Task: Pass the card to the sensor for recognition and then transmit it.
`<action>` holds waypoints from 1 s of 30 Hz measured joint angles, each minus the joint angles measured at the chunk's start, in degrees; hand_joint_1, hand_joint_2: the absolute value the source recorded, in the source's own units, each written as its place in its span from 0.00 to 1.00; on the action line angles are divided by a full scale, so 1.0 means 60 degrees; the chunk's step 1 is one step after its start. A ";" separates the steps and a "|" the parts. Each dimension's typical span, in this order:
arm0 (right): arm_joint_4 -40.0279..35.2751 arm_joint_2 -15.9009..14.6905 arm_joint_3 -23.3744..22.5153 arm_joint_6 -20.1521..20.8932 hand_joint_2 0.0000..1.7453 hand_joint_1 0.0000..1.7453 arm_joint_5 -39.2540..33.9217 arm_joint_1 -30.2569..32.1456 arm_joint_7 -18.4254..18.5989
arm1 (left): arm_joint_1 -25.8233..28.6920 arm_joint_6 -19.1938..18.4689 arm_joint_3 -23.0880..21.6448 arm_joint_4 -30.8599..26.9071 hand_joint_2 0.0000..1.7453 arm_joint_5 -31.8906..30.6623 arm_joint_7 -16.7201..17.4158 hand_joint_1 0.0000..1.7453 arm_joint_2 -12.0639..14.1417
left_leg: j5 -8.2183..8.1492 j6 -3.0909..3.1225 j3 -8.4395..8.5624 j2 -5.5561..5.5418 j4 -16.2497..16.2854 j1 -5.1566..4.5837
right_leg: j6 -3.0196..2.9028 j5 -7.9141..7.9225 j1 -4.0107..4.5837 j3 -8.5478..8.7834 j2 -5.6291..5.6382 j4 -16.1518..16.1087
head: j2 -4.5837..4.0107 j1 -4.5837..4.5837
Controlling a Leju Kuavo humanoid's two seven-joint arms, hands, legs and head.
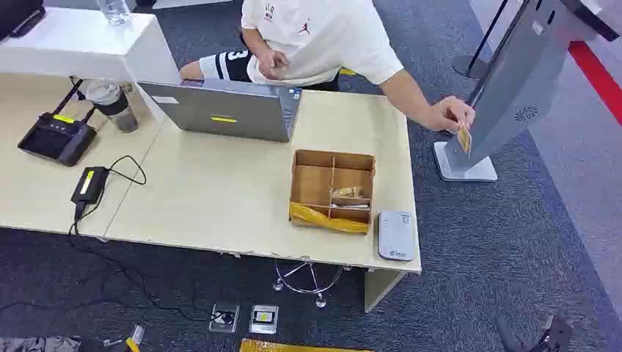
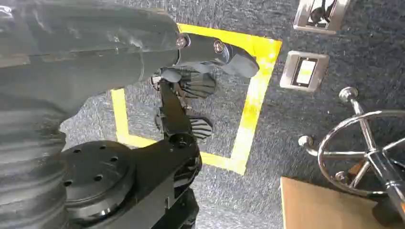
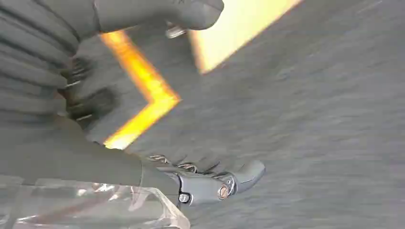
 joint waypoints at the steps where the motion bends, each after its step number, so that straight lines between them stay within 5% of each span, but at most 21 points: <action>1: -0.0084 -0.0095 -0.0171 0.0007 1.00 0.00 0.0004 -0.0154 -0.0218 | -0.0001 0.0025 0.0000 0.0007 1.00 0.0004 -0.0022 0.00 0.0000 | 0.0000 0.0000 0.0001 0.0000 0.0001 0.0000 | 0.0000 0.0000 -0.0001 -0.0001 0.0000 0.0000 | 0.0000 -0.0004; 10: -0.1535 -0.0776 -0.1432 -0.0062 1.00 0.00 0.1397 -0.1375 -0.1901 | 0.0003 0.0237 0.0000 0.0022 1.00 0.0171 -0.0372 0.00 -0.0091 | 0.0009 0.0011 -0.0006 -0.0007 0.0001 0.0001 | 0.0003 0.0004 0.0000 0.0005 -0.0006 0.0004 | 0.0000 -0.0004; 25: -0.8707 -0.0546 -0.2877 -0.2950 1.00 0.00 0.8510 -0.1343 -0.0830 | 0.0021 0.0036 0.0000 0.0120 1.00 0.0175 -0.0517 0.00 0.0033 | 0.0026 0.0011 -0.0022 -0.0074 0.0000 0.0006 | 0.0003 0.0004 0.0009 0.0010 -0.0071 0.0006 | 0.0000 0.0000; 30: -1.0868 -0.0217 -0.2686 -0.2811 1.00 0.00 1.0996 -0.1379 -0.0323 | 0.0013 -0.0123 0.0000 0.0138 1.00 0.0200 -0.0554 0.00 0.0189 | 0.0029 0.0005 -0.0022 -0.0077 0.0000 0.0012 | 0.0002 0.0003 0.0014 0.0011 -0.0074 0.0006 | 0.0000 -0.0007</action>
